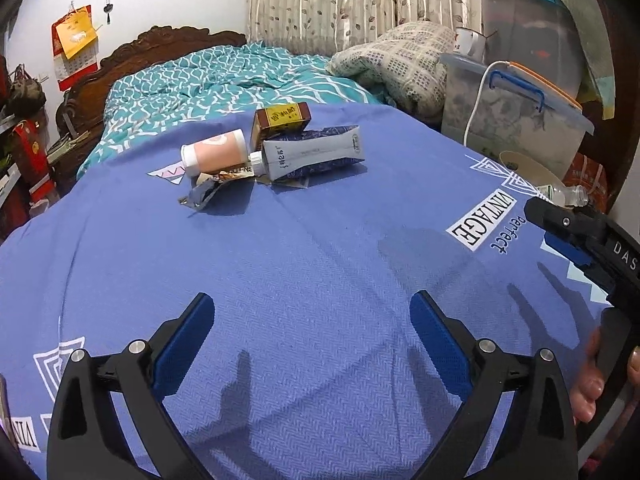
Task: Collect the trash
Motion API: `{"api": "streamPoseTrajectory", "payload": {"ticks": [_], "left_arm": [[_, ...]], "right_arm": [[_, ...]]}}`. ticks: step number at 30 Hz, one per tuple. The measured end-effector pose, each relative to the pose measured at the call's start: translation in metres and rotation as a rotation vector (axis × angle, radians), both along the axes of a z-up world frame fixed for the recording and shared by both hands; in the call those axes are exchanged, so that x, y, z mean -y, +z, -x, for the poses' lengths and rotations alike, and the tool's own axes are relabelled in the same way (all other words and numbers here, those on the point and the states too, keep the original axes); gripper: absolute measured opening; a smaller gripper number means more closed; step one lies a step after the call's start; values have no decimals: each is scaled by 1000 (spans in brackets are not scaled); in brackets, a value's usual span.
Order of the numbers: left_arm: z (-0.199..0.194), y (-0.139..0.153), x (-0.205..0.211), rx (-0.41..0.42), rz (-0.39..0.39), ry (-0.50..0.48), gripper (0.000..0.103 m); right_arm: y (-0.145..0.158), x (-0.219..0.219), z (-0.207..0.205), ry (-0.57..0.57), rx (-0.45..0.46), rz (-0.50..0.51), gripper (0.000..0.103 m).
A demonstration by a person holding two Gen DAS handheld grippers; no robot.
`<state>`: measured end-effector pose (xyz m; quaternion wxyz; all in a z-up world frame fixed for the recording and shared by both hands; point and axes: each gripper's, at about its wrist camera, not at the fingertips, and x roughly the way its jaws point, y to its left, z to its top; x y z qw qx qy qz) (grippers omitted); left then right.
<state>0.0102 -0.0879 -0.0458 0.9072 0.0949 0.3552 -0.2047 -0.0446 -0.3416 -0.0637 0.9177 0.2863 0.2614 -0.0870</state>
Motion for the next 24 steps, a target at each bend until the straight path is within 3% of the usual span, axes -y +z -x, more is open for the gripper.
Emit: {"api": "streamPoseTrajectory", "payload": {"ticks": [14, 24], "left_arm": [[-5, 3, -14, 0, 39, 82, 94], [5, 8, -9, 63, -3, 71, 94]], "right_arm": [[1, -1, 0, -1, -5, 5, 85], [2, 1, 2, -17, 6, 4, 85]]}}
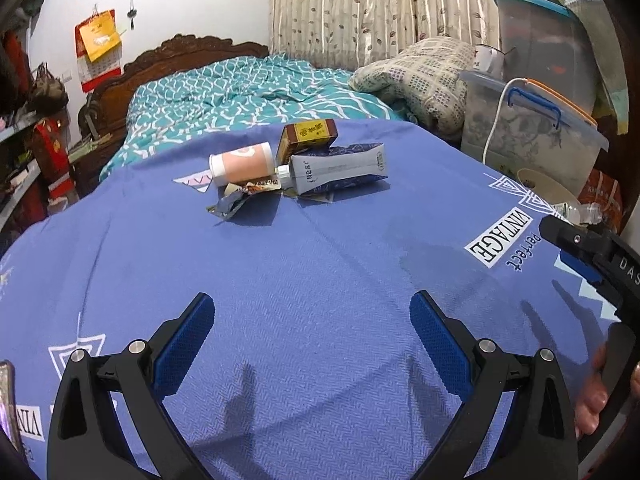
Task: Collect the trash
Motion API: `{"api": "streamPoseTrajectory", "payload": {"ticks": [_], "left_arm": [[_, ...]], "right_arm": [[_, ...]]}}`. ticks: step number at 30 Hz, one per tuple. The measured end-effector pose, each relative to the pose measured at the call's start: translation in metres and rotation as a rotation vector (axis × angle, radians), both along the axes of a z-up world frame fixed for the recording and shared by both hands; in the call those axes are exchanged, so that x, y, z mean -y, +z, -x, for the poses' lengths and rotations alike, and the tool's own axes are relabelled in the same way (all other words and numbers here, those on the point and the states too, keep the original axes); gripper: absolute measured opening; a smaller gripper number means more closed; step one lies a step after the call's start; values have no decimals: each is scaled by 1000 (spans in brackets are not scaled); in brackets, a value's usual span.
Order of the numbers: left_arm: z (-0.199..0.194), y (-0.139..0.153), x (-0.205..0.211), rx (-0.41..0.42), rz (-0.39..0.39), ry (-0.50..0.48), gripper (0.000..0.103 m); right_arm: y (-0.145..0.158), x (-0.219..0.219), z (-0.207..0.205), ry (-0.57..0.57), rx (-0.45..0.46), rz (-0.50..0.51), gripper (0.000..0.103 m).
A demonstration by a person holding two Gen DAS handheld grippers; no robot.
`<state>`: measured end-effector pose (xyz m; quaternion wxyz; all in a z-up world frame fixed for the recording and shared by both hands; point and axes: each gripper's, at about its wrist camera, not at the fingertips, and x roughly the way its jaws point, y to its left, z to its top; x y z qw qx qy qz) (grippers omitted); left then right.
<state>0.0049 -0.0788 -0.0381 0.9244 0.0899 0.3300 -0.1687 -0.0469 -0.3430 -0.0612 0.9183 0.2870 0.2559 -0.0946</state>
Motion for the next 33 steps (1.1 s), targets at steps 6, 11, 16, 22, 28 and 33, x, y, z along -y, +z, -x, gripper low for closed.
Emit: {"api": "streamPoseTrajectory", "payload": {"ticks": [6, 11, 16, 22, 28, 33], "left_arm": [[1, 1, 0, 14, -6, -1, 94], [-2, 1, -3, 0, 8, 8, 94], [-4, 1, -6, -8, 21, 16, 94], [-4, 1, -8, -12, 31, 18, 94], [-4, 1, -8, -8, 35, 12, 94], [-2, 2, -7, -2, 37, 5, 94]], "right_arm": [[0, 3, 1, -7, 4, -8, 85], [0, 2, 1, -6, 3, -6, 85], [0, 2, 1, -6, 3, -7, 85], [0, 3, 0, -5, 3, -5, 85], [-2, 2, 1, -1, 0, -4, 85], [-3, -1, 1, 7, -3, -3, 82]]}}
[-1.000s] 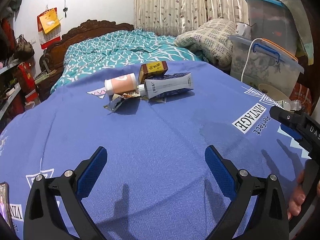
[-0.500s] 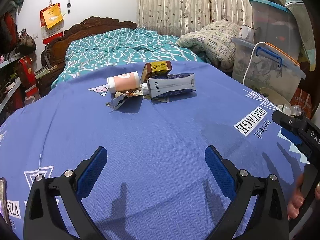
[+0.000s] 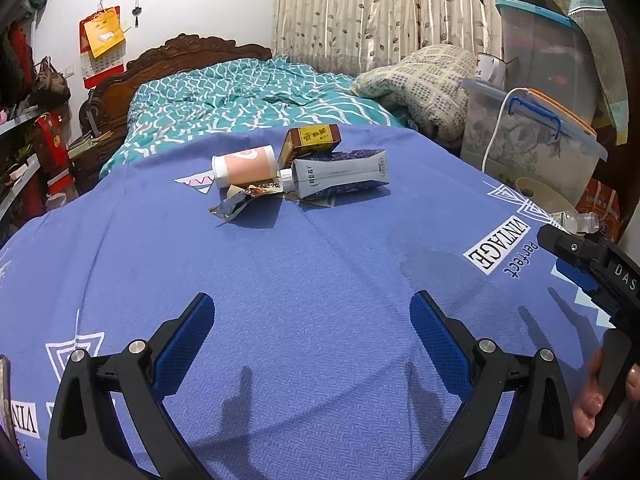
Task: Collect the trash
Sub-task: 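Move both open tools toward the remaining pile of trash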
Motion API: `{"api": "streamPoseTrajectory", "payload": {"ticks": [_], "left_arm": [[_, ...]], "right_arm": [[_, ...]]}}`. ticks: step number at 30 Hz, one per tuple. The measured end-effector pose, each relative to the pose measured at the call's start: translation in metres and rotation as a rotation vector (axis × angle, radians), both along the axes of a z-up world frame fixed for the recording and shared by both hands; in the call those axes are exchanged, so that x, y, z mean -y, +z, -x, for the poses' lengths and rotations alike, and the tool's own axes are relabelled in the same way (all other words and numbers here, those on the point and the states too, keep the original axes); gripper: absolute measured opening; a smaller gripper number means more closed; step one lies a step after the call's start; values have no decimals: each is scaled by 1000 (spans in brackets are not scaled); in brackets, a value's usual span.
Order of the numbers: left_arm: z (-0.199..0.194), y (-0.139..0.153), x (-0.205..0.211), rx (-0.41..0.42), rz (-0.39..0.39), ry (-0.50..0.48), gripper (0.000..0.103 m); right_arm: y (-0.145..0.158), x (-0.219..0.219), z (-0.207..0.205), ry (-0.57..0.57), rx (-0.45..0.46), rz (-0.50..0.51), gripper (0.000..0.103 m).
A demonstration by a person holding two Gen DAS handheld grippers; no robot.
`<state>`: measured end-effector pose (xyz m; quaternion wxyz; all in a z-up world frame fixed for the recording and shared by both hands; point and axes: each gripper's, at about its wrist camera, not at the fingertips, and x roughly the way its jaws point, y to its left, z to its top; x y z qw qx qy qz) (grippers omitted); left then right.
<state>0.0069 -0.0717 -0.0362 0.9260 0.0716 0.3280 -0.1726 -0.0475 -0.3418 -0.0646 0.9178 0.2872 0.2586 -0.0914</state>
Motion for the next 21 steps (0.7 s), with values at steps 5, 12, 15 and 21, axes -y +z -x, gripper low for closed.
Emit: {"api": "streamPoseTrajectory", "payload": {"ticks": [5, 12, 15, 21], "left_arm": [[1, 0, 1, 5, -2, -2, 94], [1, 2, -5, 0, 31, 8, 94], [-1, 5, -16, 0, 89, 32, 94], [-22, -1, -50, -169, 195, 55, 94]], "right_arm": [[-2, -7, -3, 20, -16, 10, 79], [5, -12, -29, 118, -65, 37, 77], [32, -24, -61, 222, -40, 82, 77], [81, -47, -188, 462, -58, 120, 78]]}}
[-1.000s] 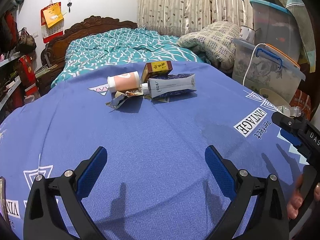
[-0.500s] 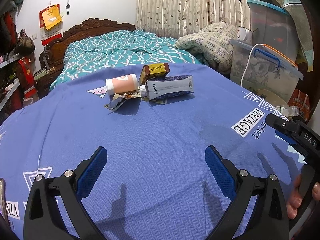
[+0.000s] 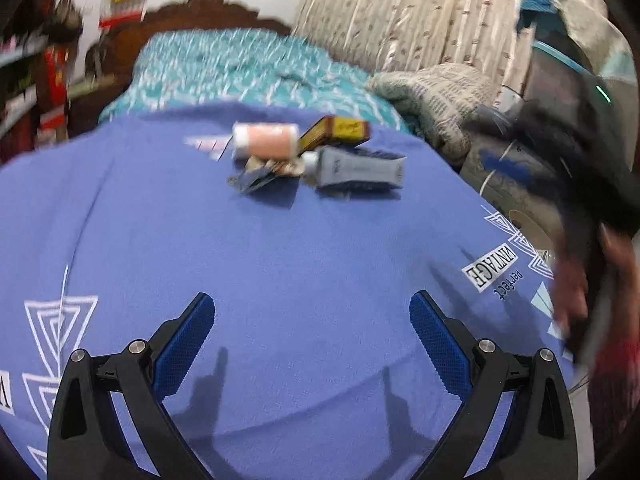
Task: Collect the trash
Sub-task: 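Move both open tools toward the remaining pile of trash, then grasp snack bag with red logo in left tool while right tool grasps yellow-red box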
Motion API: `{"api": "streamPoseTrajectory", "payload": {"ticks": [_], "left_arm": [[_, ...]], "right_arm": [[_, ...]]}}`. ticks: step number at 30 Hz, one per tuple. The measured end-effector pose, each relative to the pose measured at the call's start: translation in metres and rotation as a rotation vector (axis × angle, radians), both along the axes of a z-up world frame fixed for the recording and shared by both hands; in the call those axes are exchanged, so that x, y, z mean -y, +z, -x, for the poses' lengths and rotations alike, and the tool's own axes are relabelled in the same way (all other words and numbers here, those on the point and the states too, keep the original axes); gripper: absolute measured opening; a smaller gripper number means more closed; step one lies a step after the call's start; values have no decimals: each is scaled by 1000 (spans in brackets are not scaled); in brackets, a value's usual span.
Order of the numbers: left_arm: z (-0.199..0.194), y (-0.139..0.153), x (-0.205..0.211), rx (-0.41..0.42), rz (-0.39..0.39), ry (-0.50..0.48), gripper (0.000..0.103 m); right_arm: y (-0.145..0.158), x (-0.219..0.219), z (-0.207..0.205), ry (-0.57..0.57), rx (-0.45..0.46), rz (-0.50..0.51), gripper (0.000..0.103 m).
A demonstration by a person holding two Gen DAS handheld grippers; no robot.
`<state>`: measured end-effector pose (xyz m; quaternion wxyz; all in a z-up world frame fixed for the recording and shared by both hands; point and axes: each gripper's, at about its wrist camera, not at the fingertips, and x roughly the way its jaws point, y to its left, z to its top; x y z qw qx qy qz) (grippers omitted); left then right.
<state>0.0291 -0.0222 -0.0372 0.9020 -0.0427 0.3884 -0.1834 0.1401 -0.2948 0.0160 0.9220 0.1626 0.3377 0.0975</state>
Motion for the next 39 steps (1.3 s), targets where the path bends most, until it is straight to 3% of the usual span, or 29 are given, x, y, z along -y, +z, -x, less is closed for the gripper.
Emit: {"api": "streamPoseTrajectory", "payload": {"ticks": [3, 6, 9, 12, 13, 16, 19, 22, 24, 27, 31, 35, 39], "left_arm": [[-8, 7, -25, -15, 27, 46, 94], [-12, 17, -46, 3, 29, 92, 94], [-14, 25, -66, 16, 13, 139, 94], [-13, 27, -83, 21, 7, 174, 94], [-13, 28, -88, 20, 5, 182, 94], [-20, 32, -102, 20, -9, 210, 94], [-27, 42, -115, 40, -3, 240, 94], [-35, 49, -118, 51, 0, 244, 94], [-47, 52, -118, 30, -3, 243, 94], [-64, 57, -118, -13, 35, 227, 94], [-89, 56, -106, -44, 41, 204, 93], [-134, 39, -72, -118, 10, 123, 93], [-170, 10, -38, -194, -50, 76, 89]], "right_arm": [[-9, -11, -88, 33, -135, 38, 78], [-34, -32, -165, 110, -307, -4, 78], [-59, -62, -218, 158, -466, -15, 78], [-80, -93, -244, 232, -568, 88, 77], [-88, -102, -246, 268, -608, 90, 77], [-87, -128, -225, 420, -611, 84, 76], [-82, -157, -167, 631, -633, 72, 70], [-70, -172, -97, 794, -594, 59, 69], [-49, -163, -61, 826, -509, 7, 69], [-15, -125, -31, 765, -347, -95, 73], [6, -48, -6, 510, -162, -126, 77], [-18, 15, 14, 282, -154, -196, 77], [-61, 50, 28, 48, -184, -161, 80]]}}
